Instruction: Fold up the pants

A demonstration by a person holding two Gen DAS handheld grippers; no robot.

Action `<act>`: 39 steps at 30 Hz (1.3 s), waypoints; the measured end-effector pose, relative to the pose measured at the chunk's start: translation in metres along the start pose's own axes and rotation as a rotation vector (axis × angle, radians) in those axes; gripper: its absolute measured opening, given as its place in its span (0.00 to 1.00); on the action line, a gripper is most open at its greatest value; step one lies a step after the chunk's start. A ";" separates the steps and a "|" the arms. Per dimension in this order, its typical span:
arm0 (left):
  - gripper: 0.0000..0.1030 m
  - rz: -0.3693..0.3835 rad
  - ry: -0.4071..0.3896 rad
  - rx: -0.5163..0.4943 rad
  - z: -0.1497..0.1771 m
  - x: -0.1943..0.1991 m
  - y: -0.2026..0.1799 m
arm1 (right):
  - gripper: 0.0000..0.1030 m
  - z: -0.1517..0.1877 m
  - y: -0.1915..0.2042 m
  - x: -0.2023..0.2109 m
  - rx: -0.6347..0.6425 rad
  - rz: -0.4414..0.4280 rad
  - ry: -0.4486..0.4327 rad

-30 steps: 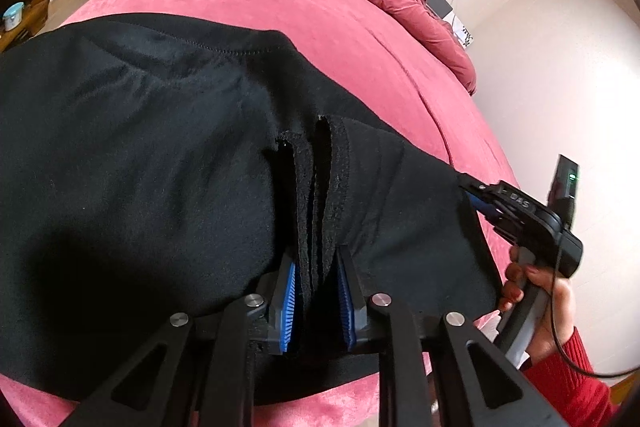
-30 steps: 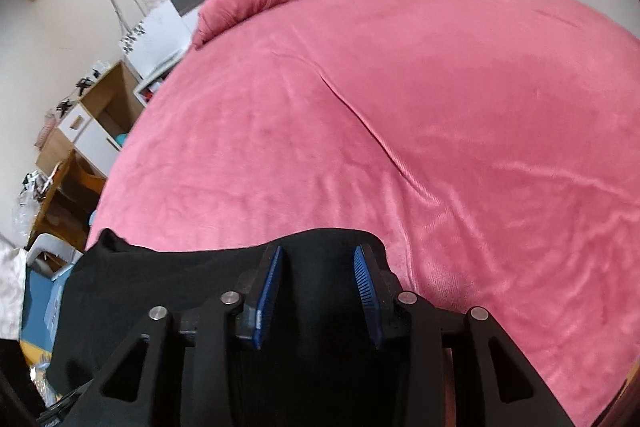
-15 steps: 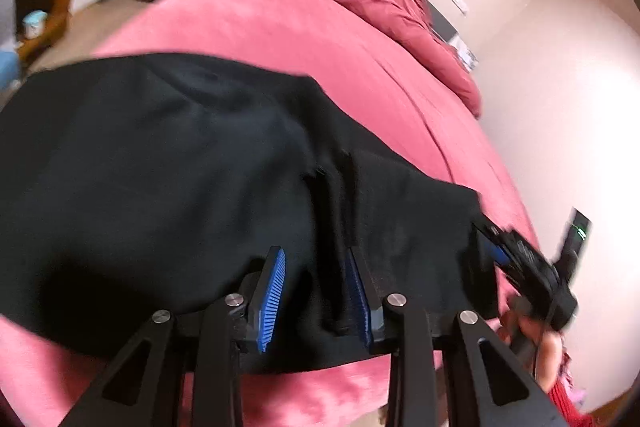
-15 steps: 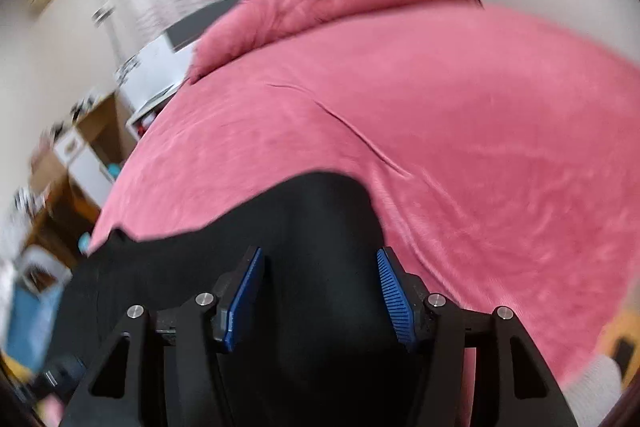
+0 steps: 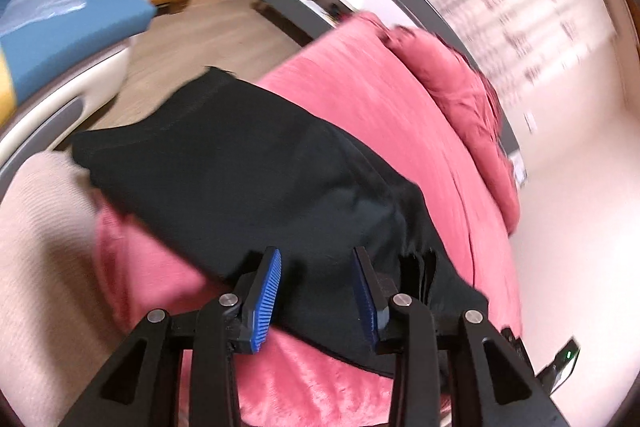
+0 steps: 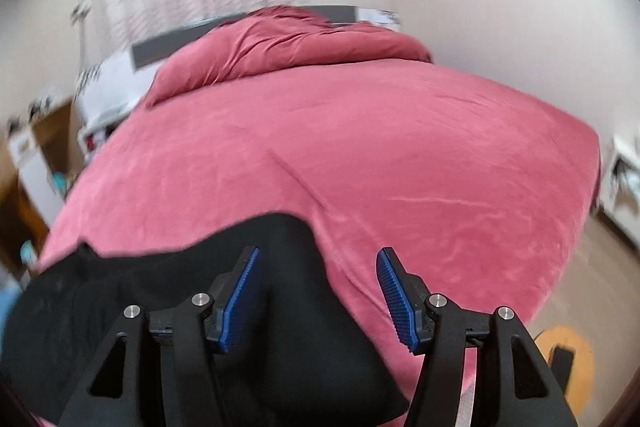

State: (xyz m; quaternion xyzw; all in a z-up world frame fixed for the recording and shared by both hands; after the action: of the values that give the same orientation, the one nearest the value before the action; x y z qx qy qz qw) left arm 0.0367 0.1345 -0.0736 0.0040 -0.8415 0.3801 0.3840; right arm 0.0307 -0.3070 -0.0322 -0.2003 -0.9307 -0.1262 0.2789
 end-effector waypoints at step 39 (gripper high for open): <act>0.36 -0.031 -0.039 0.387 -0.049 -0.043 0.115 | 0.53 0.075 0.126 -0.016 0.106 -0.676 0.318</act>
State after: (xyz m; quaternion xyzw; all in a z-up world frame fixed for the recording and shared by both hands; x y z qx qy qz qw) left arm 0.0641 0.2358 -0.1543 0.0980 -0.7598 0.5285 0.3657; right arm 0.0634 -0.1743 -0.0865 0.1551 -0.8945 -0.1921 0.3726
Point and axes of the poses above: each gripper's, at about its wrist camera, not at the fingertips, and x roughly against the way its jaws point, y to its left, z to its underside, the point moved 3 cm from there along -x, roughly the way its jaws point, and after that the axes turned 1 degree about -y, right-handed, at the moved point
